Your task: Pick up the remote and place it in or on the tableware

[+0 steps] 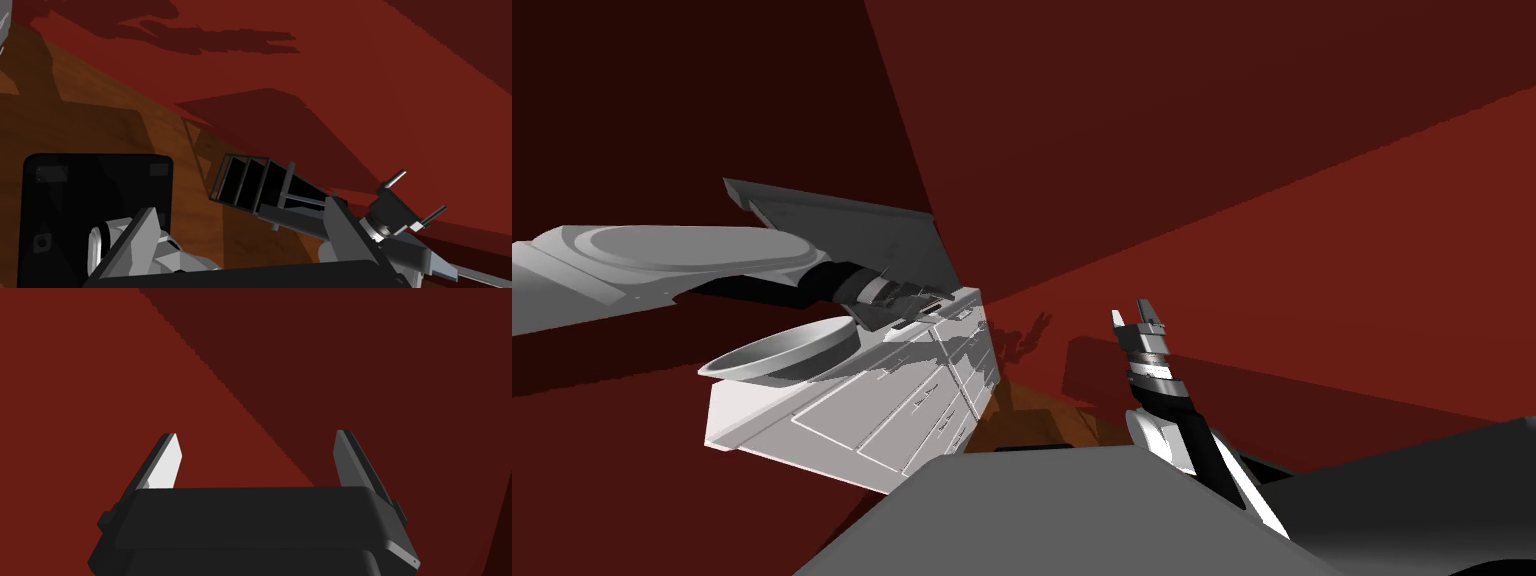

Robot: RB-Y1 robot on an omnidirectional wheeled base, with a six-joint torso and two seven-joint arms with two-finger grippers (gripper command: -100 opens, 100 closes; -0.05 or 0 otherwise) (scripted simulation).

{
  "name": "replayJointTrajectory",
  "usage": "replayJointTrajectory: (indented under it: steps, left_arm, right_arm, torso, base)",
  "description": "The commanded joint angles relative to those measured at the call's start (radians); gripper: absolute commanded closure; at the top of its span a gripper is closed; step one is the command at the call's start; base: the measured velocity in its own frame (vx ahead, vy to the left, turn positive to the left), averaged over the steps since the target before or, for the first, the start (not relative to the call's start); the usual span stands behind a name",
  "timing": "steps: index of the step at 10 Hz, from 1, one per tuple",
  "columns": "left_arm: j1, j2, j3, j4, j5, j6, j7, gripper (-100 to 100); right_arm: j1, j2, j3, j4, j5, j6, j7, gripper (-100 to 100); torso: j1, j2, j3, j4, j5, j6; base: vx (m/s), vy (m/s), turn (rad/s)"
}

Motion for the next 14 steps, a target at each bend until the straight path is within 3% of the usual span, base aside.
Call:
replayJointTrajectory:
  steps: [1,2,3,5,6,9,10,14]
  left_arm:
    - [0.003,0.04,0.002,-0.001,-0.017,-0.018,-0.048,-100]
    - [0.008,0.072,0.004,-0.004,-0.034,-0.033,-0.074,-100]
    - [0.008,0.072,0.004,-0.004,-0.034,-0.033,-0.086,-100]
    - [0.023,0.132,0.006,-0.01,-0.071,-0.061,-0.148,-100]
    - [0.023,0.132,0.006,-0.01,-0.071,-0.061,-0.158,-100]
    - [0.054,0.209,0.006,-0.019,-0.131,-0.097,-0.25,-100]
    - [0.054,0.209,0.006,-0.019,-0.131,-0.097,-0.258,-100]
    - [0.107,0.284,0.0,-0.031,-0.21,-0.134,-0.369,-100]
  right_arm:
    - [0.0,0.0,0.0,0.0,0.0,0.0,0.0,0]
    - [0.0,0.0,0.0,0.0,0.0,0.0,0.0,0]
    - [0.0,0.0,0.0,0.0,0.0,0.0,0.0,0]
    - [0.0,0.0,0.0,0.0,0.0,0.0,0.0,0]
    - [0.0,0.0,0.0,0.0,0.0,0.0,0.0,0]
    - [0.0,0.0,0.0,0.0,0.0,0.0,0.0,0]
    - [0.0,0.0,0.0,0.0,0.0,0.0,0.0,0]
    - [0.0,0.0,0.0,0.0,0.0,0.0,0.0,0]
  torso:
    - [0.0,0.0,0.0,0.0,0.0,0.0]
    - [0.0,0.0,0.0,0.0,0.0,0.0]
    - [0.001,-0.002,-0.001,0.0,0.0,0.0]
    - [0.001,-0.002,-0.001,-0.001,0.0,0.0]
    - [0.002,-0.004,-0.002,-0.001,0.0,0.0]
    - [0.001,-0.003,-0.002,-0.001,0.0,0.0]
    - [0.002,-0.005,-0.003,-0.001,0.0,0.0]
    - [0.0,-0.007,-0.004,-0.002,0.0,0.0]
  base:
    - [0.046,0.068,-0.048]
    - [0.077,0.083,-0.085]
    - [0.065,0.078,-0.028]
    - [0.082,0.09,-0.044]
    - [0.075,0.075,-0.026]
    - [0.092,0.088,-0.033]
    - [0.106,0.064,-0.01]
    - [0.129,0.069,-0.008]
